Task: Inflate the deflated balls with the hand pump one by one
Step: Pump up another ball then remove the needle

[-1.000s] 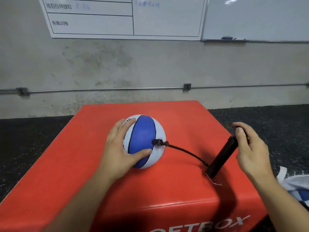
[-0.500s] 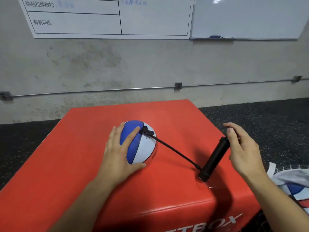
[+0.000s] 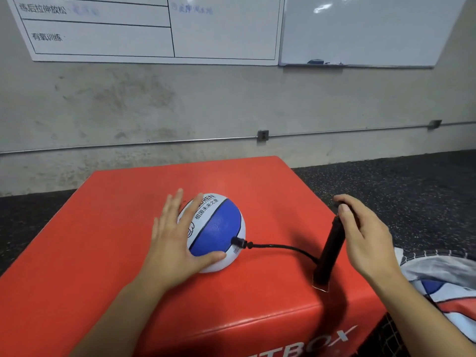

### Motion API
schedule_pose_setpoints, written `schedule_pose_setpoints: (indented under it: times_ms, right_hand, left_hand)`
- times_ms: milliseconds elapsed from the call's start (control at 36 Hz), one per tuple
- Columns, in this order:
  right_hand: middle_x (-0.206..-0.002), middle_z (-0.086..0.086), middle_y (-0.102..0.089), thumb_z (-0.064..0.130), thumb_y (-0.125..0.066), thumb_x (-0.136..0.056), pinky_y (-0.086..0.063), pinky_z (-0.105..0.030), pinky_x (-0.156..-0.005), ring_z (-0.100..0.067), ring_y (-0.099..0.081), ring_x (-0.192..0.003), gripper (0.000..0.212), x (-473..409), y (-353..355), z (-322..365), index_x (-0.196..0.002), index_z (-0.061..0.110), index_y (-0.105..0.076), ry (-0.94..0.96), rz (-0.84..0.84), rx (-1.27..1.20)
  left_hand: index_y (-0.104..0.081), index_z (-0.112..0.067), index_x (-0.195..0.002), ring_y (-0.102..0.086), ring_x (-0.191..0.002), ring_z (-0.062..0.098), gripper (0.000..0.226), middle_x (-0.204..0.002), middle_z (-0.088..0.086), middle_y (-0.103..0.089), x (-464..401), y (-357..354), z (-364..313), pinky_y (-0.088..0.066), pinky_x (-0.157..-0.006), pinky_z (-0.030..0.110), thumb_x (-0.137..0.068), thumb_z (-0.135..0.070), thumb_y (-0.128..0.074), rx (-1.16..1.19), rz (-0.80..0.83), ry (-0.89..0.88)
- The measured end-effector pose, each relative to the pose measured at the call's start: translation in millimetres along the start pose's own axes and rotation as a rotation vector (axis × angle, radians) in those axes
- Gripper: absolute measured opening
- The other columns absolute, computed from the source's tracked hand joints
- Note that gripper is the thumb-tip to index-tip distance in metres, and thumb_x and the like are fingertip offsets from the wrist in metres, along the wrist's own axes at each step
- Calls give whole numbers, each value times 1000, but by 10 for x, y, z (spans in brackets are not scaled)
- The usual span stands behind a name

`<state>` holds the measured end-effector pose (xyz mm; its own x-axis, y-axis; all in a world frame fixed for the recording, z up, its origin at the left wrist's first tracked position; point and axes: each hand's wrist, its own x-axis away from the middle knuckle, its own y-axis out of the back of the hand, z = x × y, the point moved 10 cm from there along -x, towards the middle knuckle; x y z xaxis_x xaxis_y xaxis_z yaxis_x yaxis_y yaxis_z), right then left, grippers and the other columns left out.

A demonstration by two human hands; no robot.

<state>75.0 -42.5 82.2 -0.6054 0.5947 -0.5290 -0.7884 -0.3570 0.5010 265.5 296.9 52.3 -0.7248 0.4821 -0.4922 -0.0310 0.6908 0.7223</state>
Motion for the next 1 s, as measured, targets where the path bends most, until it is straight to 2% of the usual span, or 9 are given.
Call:
schedule_pose_setpoints:
  times_ms: [56,139,222,278,389,472,639,889,1000]
  right_hand:
    - [-108,11,-69,49,-38,-102,-47,-42,-94,-16,-63,-105,35,7,33,-8,-125,41,-63,2,-2,0]
    - [-109,9,-70,48,-38,-102,-46,-41,-94,-16,-61,-107,38,14,89,-3,-127,38,-64,0,-12,0]
    - [-111,7,-70,49,-38,-102,-46,-43,-97,-17,-61,-110,40,19,147,-21,-130,37,-63,-14,-32,-6]
    - [-109,8,-70,51,-38,-102,-47,-45,-97,-19,-63,-106,40,21,157,-75,-130,38,-63,-31,-35,-27]
    - [-103,7,-70,60,-35,-99,-54,-52,-89,-24,-62,-80,40,7,116,-168,-129,46,-58,-53,-8,-30]
    - [-105,8,-69,58,-35,-99,-54,-51,-90,-24,-62,-80,39,-14,104,-175,-129,46,-57,-52,0,-30]
    - [-103,8,-70,60,-34,-99,-54,-49,-89,-23,-62,-79,41,-22,86,-144,-130,46,-57,-39,5,-38]
    - [-103,6,-70,58,-35,-99,-54,-49,-88,-25,-63,-78,40,-18,108,-131,-129,43,-58,-33,-11,-59]
    - [-103,9,-71,57,-36,-100,-54,-49,-89,-20,-60,-77,36,-12,98,-147,-126,46,-59,-45,-17,-104]
  left_hand:
    - [-20,-54,-160,-9,-160,12,122,-171,-22,-5,9,-56,62,-20,-128,44,-54,-82,-75,108,56,69]
    - [-33,-48,-157,-20,-157,15,111,-168,-18,-19,-13,-20,-17,-26,-125,42,-58,-73,-77,103,-3,16]
    - [-41,-39,-153,-21,-158,27,102,-168,-7,-26,-29,-34,-140,-31,-121,61,-63,-65,-81,-34,-119,-100]
    - [-40,-38,-154,-15,-160,29,104,-171,-5,-22,-36,-97,-171,-25,-119,70,-64,-61,-85,-95,-147,-118]
    - [-35,-43,-158,-3,-162,20,105,-173,-10,-12,-37,-201,-189,-16,-120,72,-66,-79,-70,-77,-120,-98]
    - [-34,-46,-158,1,-162,17,105,-173,-12,-8,-58,-171,-167,-12,-122,68,-66,-81,-68,-51,-117,-42]
    - [-33,-47,-158,-10,-161,20,104,-171,-14,-15,-118,-156,-100,-30,-120,67,-65,-81,-65,-39,-82,-21]
    - [-33,-47,-157,-14,-160,19,107,-169,-10,-23,-134,-133,-307,-23,-120,69,-62,-86,-63,-79,-96,-47]
    - [-44,-40,-154,-16,-160,18,103,-166,-10,-30,-144,-86,-302,-22,-120,70,-63,-85,-62,-92,-127,-12]
